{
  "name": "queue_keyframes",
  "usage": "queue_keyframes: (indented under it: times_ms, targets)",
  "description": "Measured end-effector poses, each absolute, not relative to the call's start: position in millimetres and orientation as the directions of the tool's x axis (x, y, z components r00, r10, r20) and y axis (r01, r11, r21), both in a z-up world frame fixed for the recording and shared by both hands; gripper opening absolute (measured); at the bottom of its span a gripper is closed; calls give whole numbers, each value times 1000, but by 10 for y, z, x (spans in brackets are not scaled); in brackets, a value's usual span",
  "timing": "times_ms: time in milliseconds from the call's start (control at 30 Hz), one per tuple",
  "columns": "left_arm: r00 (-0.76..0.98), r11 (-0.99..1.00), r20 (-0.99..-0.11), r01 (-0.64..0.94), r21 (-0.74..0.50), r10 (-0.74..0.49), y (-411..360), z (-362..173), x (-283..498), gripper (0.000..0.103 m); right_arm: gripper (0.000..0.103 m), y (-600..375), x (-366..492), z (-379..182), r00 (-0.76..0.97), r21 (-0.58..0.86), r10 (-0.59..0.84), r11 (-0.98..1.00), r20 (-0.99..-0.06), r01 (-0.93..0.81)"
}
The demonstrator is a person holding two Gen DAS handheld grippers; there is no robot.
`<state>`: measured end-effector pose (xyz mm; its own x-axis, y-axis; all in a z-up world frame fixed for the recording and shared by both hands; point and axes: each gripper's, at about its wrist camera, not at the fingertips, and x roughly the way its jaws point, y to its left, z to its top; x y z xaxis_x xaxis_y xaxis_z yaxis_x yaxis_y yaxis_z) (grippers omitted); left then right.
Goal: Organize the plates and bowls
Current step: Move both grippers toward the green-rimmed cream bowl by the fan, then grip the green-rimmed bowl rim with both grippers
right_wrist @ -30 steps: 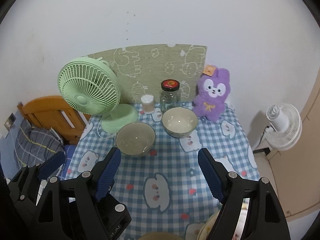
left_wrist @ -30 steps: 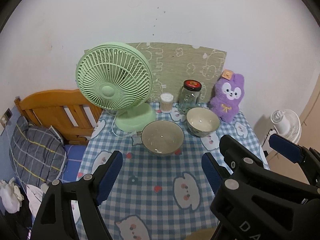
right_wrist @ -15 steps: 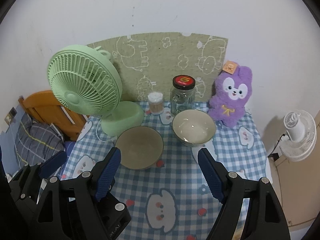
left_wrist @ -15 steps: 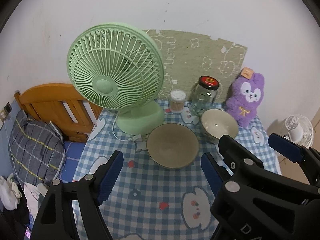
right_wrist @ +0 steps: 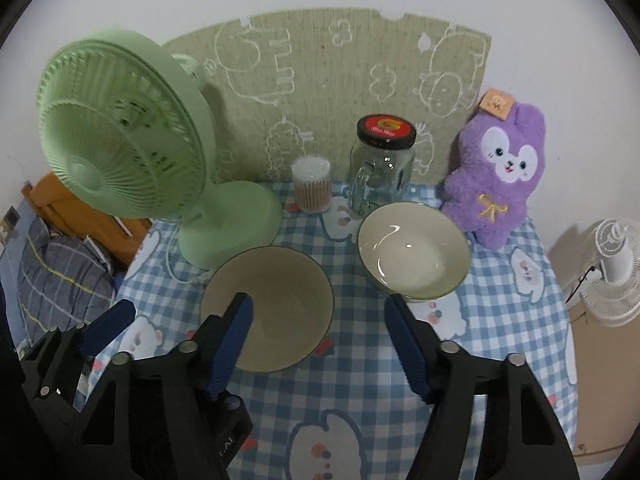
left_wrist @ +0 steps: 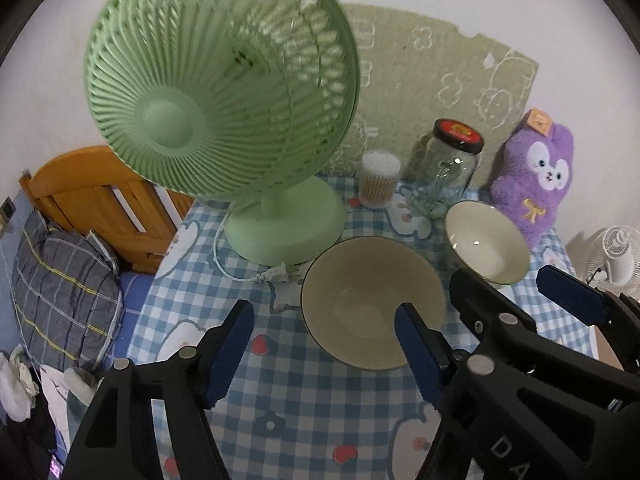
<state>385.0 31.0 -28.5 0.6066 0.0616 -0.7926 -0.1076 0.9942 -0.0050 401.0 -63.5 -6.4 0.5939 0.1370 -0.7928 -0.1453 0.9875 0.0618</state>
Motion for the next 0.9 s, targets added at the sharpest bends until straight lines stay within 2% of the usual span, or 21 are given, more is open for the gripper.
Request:
queue_keyframes:
  times_ms: [200, 467, 500, 533, 600, 700, 900]
  targets:
    - [602, 992, -794, -125, 10, 84, 328, -545, 4075, 65, 61, -609, 4257, -366, 584, 52, 127, 988, -802, -144]
    - [569, 992, -822, -121, -42, 35, 371, -912, 4275, 62, 54, -584, 4464, -694, 552, 58, 131, 987, -823, -148]
    - [567, 992, -823, -119, -41, 34, 379, -941, 4295, 61, 51, -581, 4484, -726, 550, 61, 132, 987, -825, -146]
    - [565, 992, -824, -116, -39, 34, 378, -962, 4313, 59, 46, -580, 4504, -753, 549, 63, 131, 988, -825, -142]
    - [562, 993, -825, -118, -20, 50, 376, -1003, 4359, 52, 45, -575, 4544, -806, 543, 58, 122, 989, -831, -133]
    - [554, 993, -832, -117, -26, 44, 401, -1086, 4418, 50, 44, -562, 4566, -860, 539, 64, 122, 990, -834, -126]
    - [528, 992, -848, -125, -16, 53, 405, -1203, 4463, 36, 31, -538, 4628, -993, 513, 64, 119, 990, -850, -125]
